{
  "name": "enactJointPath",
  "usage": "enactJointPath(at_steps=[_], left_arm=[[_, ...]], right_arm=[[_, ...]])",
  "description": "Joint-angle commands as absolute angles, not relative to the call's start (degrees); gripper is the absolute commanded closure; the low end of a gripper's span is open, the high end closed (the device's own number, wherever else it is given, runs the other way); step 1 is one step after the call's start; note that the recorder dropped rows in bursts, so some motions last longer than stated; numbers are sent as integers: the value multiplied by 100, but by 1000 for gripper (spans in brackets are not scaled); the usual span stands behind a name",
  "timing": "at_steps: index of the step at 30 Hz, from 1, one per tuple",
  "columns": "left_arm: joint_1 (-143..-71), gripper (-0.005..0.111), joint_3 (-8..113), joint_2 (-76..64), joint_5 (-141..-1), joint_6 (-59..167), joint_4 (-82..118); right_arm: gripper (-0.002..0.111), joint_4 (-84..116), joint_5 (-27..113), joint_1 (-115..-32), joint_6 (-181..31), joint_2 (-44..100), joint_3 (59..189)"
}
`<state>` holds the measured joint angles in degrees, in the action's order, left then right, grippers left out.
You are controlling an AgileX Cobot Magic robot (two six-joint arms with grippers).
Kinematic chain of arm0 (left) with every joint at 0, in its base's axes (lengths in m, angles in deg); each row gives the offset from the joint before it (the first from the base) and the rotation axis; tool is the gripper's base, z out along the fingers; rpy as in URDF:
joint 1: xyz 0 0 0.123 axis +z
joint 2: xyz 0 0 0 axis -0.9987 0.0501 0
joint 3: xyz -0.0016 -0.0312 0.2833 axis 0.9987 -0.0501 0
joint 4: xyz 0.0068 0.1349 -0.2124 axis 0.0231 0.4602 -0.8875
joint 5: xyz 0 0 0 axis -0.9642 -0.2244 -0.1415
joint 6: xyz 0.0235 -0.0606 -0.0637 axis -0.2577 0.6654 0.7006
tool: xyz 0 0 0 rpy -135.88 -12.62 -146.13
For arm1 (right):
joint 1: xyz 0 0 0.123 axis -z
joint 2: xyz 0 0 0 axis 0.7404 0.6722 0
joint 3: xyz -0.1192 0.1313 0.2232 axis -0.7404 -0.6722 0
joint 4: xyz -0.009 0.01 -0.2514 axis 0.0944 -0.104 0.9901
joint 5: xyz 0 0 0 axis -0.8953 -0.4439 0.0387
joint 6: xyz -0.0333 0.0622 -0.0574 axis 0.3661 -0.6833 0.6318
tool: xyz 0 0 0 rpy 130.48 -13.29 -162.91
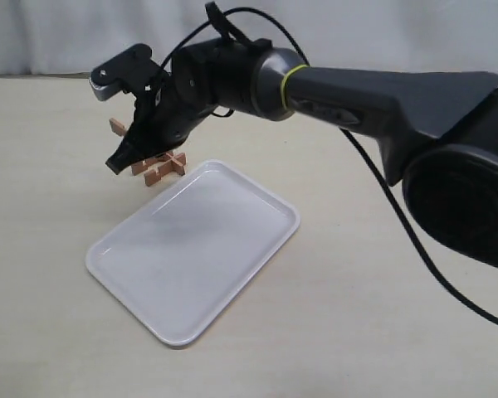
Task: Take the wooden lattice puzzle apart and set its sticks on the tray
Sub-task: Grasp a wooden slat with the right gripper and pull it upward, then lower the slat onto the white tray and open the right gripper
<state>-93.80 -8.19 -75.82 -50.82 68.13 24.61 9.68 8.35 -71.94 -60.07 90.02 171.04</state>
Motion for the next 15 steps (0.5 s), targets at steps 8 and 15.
enactJointPath(at_steps=[8, 15], left_arm=[[-9379, 107, -837, -7593, -5135, 6828, 2477], [-9379, 107, -837, -7593, -5135, 6828, 2477]], right_arm=[[104, 496, -603, -7322, -5656, 7726, 16812], [104, 274, 465, -7322, -5417, 6937, 14835]])
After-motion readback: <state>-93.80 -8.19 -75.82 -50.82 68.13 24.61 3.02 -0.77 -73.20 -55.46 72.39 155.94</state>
